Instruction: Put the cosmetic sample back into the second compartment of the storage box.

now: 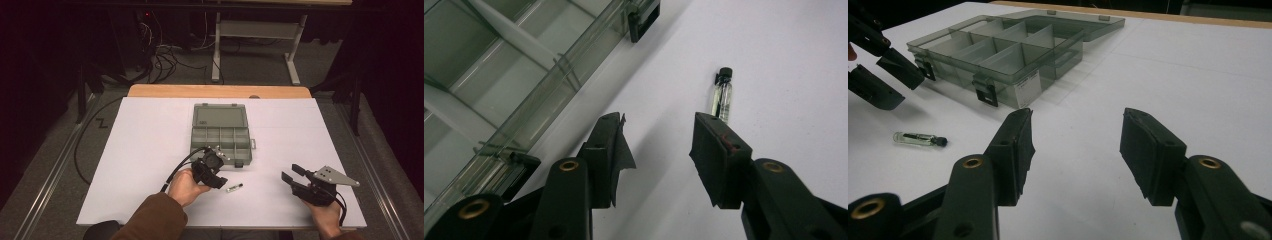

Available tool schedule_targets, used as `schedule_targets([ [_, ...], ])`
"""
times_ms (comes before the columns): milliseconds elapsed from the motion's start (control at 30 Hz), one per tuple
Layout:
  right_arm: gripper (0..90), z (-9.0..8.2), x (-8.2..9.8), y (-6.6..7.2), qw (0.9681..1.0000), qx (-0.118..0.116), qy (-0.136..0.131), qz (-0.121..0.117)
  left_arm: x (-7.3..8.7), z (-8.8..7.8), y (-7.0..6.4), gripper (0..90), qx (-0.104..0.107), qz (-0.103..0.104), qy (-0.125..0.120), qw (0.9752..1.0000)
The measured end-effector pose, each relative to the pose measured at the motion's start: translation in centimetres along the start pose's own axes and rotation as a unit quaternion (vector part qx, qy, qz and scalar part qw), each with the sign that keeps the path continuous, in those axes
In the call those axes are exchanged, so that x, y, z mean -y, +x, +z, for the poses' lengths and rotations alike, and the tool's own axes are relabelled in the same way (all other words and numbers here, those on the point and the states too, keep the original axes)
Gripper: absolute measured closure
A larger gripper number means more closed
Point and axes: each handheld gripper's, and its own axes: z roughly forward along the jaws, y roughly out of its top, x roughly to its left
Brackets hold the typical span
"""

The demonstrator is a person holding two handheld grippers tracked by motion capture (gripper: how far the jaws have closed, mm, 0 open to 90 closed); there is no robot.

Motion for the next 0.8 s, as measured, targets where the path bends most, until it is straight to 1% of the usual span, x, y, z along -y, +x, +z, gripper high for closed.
schedule_targets([
  [167,47.6,0.0,0.0,0.0,1.0000,0.000,-0.001,0.000,-0.4,0.2,-0.4,55.1,0.006,0.006,0.002,1.0000],
  [467,47.7,0.0,0.0,-0.1,1.0000,-0.001,-0.001,0.001,-1.1,0.9,-1.4,56.2,0.016,0.024,0.018,0.9994],
  [667,47.8,0.0,0.0,-0.1,1.0000,-0.001,-0.001,0.001,-1.4,1.3,-1.9,56.9,0.026,0.028,0.023,0.9990],
  [800,47.9,0.0,0.0,-0.1,1.0000,-0.003,0.000,0.002,-1.8,1.7,-2.3,57.9,0.032,0.032,0.032,0.9984],
])
